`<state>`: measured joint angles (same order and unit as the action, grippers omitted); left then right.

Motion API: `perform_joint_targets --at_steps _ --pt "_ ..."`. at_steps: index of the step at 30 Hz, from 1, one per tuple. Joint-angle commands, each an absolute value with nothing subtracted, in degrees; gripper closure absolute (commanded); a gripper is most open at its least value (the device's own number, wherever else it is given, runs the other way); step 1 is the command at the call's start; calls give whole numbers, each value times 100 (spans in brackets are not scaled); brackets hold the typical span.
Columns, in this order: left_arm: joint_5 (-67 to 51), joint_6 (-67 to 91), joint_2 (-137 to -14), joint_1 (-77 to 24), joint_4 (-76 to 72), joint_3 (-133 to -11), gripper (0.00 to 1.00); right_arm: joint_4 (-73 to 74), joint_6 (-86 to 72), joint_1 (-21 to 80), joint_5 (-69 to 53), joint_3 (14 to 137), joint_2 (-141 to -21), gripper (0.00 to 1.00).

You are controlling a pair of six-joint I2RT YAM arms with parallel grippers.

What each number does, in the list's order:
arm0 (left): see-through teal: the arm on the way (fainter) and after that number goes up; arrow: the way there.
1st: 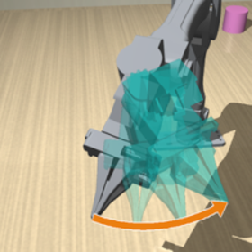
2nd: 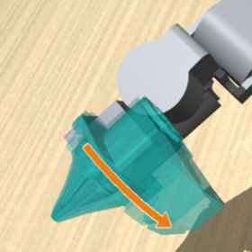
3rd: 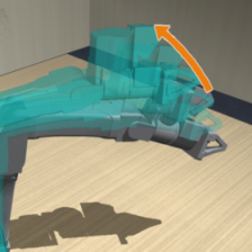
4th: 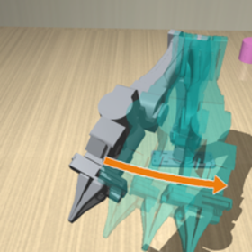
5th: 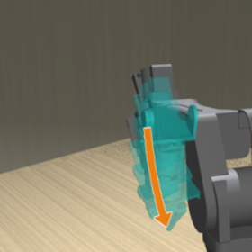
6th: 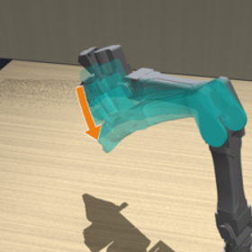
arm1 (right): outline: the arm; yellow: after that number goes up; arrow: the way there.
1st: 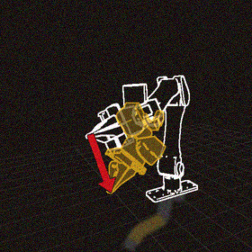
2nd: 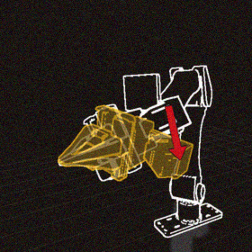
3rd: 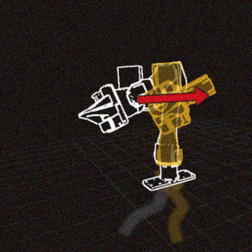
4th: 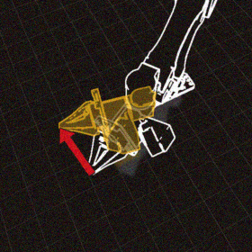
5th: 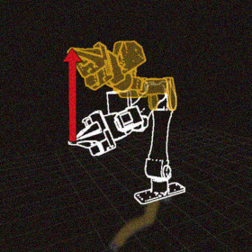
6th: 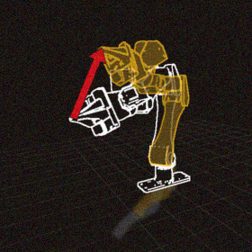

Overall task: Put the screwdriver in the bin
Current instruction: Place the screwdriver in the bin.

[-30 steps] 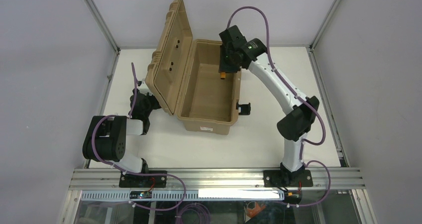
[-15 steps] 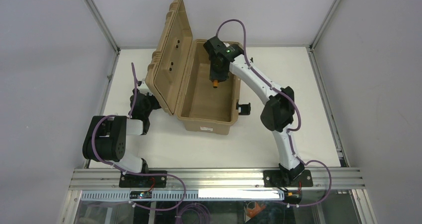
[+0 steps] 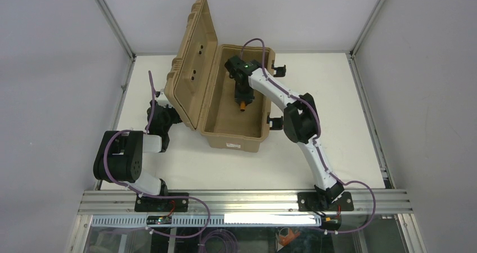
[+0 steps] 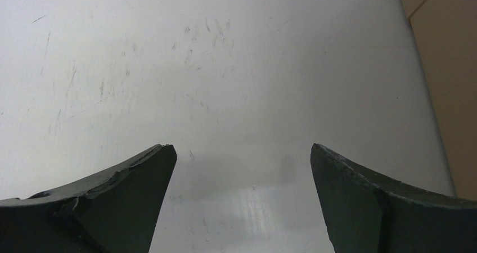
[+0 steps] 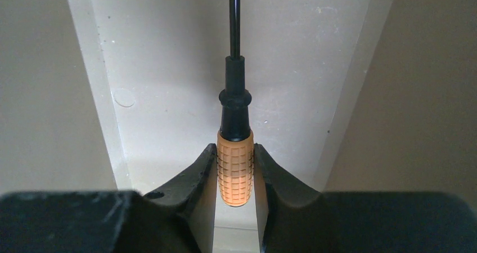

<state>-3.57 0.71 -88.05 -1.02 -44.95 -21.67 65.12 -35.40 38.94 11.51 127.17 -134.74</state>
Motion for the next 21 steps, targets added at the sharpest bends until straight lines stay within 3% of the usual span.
perform_joint_targets --at_steps 1,11,21 --pt "-484 132 -8629 -70 -4711 -2145 1 6278 -3689 3920 1156 12882 -13578 100" --pt "-484 132 -8631 -70 -4714 -2145 1 5971 -3788 3755 714 12569 -13834 100" --pt "-481 132 -8631 -70 -4713 -2145 1 5738 -3787 3655 569 12191 -13904 85"
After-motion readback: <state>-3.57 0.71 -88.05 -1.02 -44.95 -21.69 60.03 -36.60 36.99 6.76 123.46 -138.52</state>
